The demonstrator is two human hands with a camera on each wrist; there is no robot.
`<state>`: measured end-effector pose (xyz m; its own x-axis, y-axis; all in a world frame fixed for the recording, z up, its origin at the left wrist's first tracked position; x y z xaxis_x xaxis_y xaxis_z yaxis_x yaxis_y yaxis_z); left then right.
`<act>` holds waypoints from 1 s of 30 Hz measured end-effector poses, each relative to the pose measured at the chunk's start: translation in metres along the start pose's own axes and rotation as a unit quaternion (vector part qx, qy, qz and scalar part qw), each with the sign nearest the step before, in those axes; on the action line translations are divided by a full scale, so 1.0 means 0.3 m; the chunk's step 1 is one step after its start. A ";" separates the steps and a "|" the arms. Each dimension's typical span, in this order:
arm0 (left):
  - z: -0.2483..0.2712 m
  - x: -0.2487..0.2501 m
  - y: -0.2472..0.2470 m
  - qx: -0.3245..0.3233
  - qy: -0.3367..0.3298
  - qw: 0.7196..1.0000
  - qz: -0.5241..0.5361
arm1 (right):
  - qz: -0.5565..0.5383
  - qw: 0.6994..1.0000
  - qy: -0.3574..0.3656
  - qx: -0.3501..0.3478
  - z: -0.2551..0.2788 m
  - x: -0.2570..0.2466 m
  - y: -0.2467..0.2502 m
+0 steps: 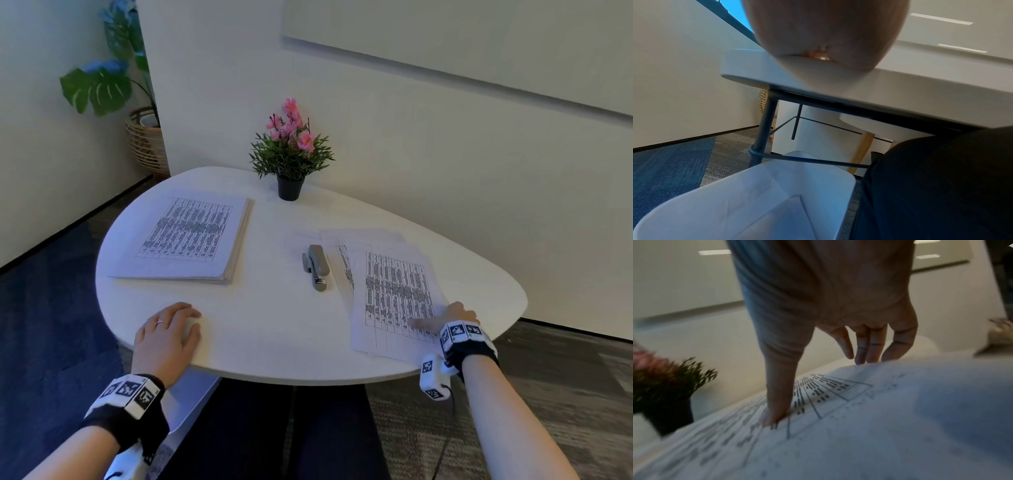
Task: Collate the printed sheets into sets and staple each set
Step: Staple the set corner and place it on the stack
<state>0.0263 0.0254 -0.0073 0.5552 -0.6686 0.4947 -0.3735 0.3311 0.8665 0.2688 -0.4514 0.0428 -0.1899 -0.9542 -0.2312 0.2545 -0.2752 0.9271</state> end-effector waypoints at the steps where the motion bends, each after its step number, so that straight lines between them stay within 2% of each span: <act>1: 0.001 0.001 0.000 0.000 0.000 1.000 -0.001 | -0.005 1.000 0.002 -0.006 0.000 -0.005 0.009; 4: 0.004 0.002 0.004 0.002 -0.004 1.000 -0.002 | -0.034 0.998 0.012 -0.046 0.037 -0.038 0.033; 6: 0.004 0.002 0.004 0.002 -0.006 1.000 -0.001 | -0.037 0.998 0.021 -0.047 0.027 -0.039 0.032; 12: 0.004 0.002 0.005 0.001 -0.006 1.000 -0.002 | 0.048 0.993 0.107 0.021 0.022 -0.090 0.018; 14: 0.001 0.000 0.006 -0.003 -0.006 1.000 -0.005 | 0.051 0.994 0.090 0.039 0.035 -0.082 0.008; 16: 0.000 -0.001 0.004 -0.006 -0.006 1.000 -0.007 | 0.016 0.996 0.061 0.055 0.039 -0.054 -0.009; 18: 0.001 -0.001 0.003 -0.008 -0.008 1.000 -0.008 | -0.064 0.990 0.084 0.098 0.043 -0.043 -0.010; 24: -0.001 0.001 0.006 -0.009 -0.002 1.000 -0.005 | -0.221 0.923 0.200 0.242 0.140 -0.079 0.103; 28: -0.027 0.055 0.036 -0.059 0.019 0.998 0.024 | -0.369 0.846 0.231 0.308 0.243 -0.140 0.180; 30: -0.034 0.152 0.096 -0.066 -0.004 0.994 0.086 | -0.448 0.802 0.242 0.313 0.273 -0.175 0.196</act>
<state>0.0486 0.0112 0.0408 0.4854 -0.5999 0.6360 -0.3606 0.5254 0.7707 0.2161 -0.4079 0.1335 0.3985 -0.3820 -0.8338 -0.3335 -0.9073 0.2563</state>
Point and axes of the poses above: each hand's wrist, its own z-axis away from the middle knuckle, its own y-axis out of the back of the hand, x = y × z, the point moved 4 cm from there along -z, towards the middle knuckle, and after that the axes turned 14 degrees about y, right-handed, at the moved point
